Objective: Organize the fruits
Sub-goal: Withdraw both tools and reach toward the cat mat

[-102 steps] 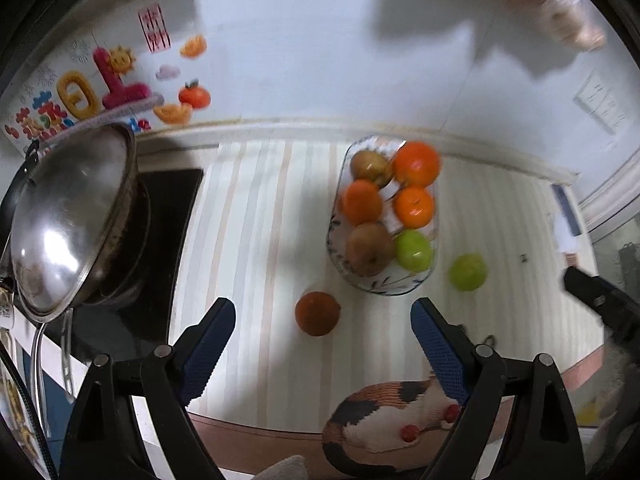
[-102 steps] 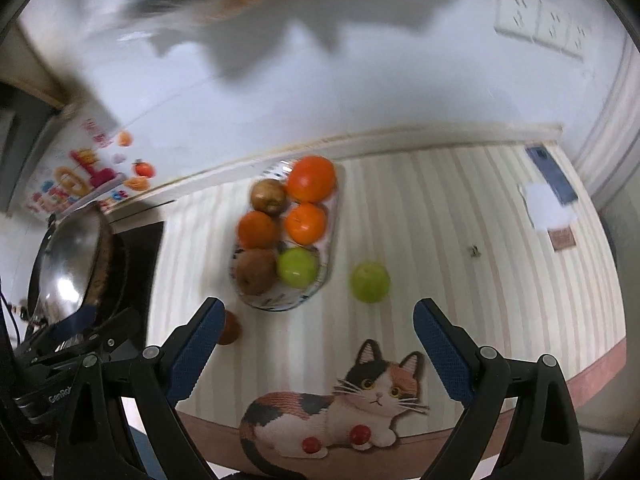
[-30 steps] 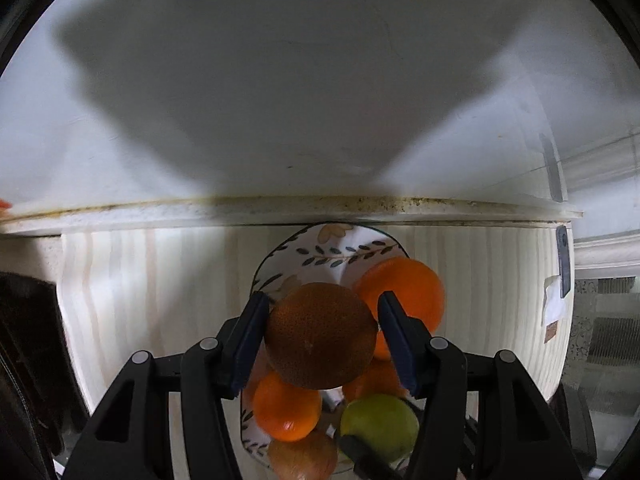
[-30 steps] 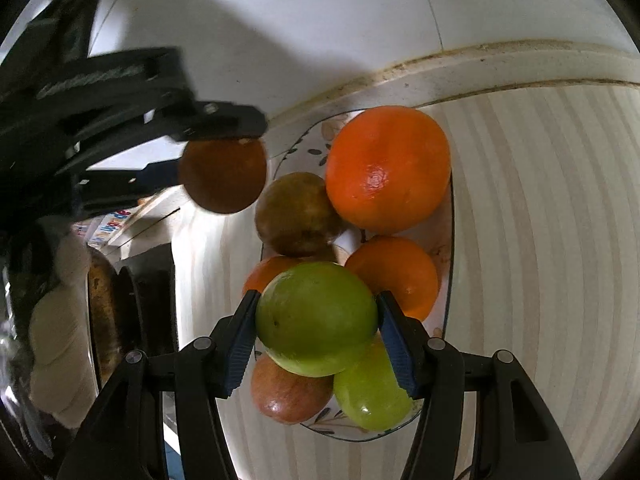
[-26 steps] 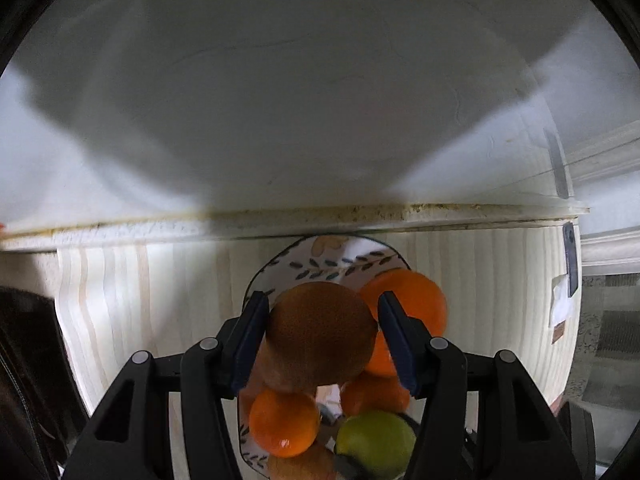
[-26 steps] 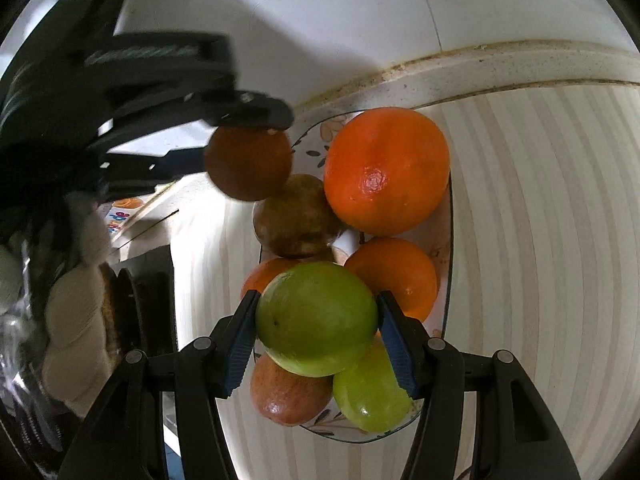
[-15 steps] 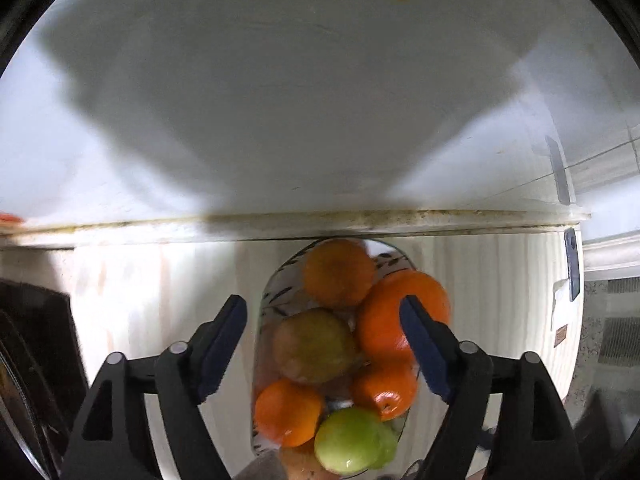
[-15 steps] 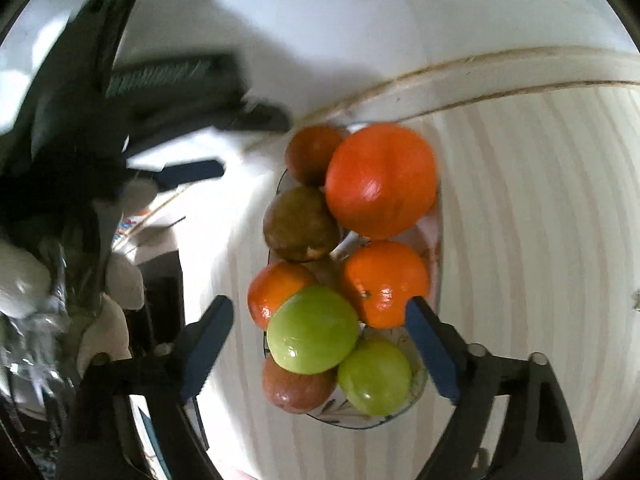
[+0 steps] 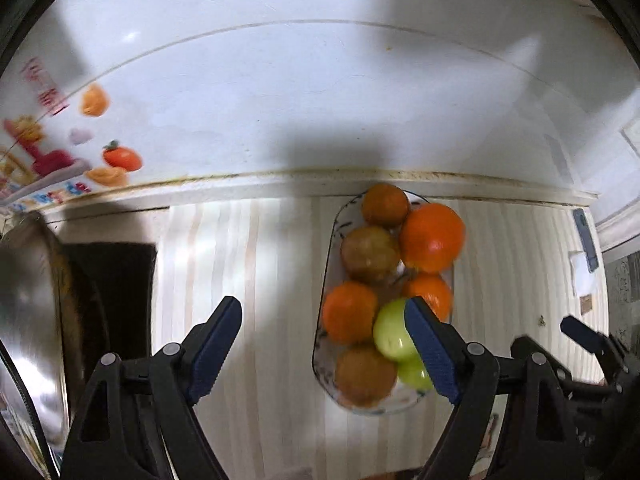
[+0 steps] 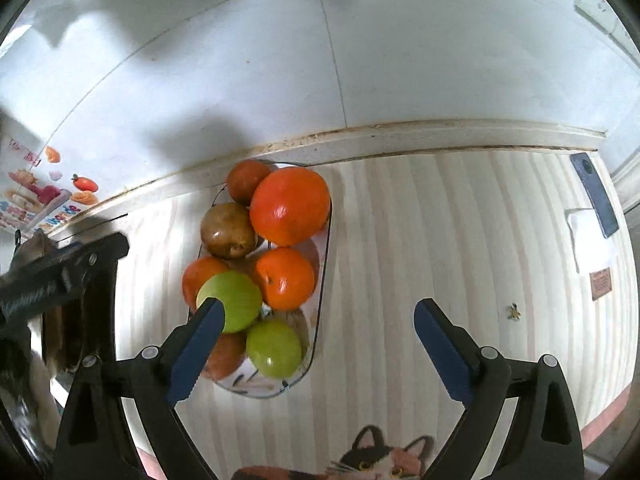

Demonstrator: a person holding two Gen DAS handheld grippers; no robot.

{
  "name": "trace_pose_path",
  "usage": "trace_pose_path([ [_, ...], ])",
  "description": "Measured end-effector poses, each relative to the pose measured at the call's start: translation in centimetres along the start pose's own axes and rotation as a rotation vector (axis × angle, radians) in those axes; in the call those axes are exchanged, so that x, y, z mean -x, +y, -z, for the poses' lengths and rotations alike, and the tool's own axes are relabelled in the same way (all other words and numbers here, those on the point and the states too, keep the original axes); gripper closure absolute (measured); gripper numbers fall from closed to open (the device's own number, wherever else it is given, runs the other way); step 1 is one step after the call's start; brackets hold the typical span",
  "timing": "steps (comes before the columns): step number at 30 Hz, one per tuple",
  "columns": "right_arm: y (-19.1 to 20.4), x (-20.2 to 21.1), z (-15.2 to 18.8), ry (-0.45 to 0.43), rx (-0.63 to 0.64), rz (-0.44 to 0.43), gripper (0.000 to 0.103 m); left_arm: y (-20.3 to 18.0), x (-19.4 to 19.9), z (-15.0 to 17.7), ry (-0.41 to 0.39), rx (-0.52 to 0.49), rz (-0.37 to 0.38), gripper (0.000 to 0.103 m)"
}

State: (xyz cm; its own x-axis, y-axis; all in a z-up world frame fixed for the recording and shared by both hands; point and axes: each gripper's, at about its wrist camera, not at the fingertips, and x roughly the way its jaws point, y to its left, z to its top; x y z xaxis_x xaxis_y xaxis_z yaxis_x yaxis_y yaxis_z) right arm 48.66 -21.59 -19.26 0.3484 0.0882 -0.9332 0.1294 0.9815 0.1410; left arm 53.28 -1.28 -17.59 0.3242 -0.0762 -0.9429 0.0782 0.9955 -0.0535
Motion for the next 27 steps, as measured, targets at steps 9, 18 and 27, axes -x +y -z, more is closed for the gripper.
trace_pose_path([
  [9,1.0,6.2,4.4,-0.093,0.05,0.026,0.005,-1.1,5.8,5.9,-0.095,-0.011,-0.009,0.02],
  [18,1.8,13.2,8.2,-0.205,0.101,0.037,0.005,-1.0,11.3,11.0,-0.186,0.011,-0.018,0.02],
  [27,2.9,17.6,11.7,-0.248,0.116,0.004,0.005,-0.8,14.7,14.1,-0.234,0.003,-0.027,0.02],
])
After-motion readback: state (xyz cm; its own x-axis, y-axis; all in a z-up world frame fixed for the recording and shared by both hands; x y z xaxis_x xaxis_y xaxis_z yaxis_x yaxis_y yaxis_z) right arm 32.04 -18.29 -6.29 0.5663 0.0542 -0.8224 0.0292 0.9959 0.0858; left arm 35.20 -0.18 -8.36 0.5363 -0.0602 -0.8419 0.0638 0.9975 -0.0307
